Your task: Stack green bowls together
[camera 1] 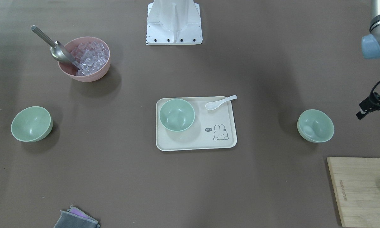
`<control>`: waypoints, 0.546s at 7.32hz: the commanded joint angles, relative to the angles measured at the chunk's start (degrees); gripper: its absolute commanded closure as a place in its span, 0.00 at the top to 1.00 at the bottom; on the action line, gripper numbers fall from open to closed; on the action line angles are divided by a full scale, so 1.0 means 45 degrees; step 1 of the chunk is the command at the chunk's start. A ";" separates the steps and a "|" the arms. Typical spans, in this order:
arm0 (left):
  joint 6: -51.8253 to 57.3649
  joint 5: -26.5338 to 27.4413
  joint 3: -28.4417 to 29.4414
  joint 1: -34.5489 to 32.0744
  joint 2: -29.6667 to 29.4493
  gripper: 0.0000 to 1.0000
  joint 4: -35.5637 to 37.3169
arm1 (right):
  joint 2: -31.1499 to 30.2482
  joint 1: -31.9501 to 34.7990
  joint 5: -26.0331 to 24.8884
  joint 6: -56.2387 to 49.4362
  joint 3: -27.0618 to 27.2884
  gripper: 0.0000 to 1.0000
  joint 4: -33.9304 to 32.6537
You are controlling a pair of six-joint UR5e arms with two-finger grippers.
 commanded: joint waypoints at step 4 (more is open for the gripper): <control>-0.1408 0.1111 0.1783 0.1771 -0.1162 0.84 -0.0090 | -0.0105 -0.0003 0.0178 -0.0017 -0.0259 0.99 0.0581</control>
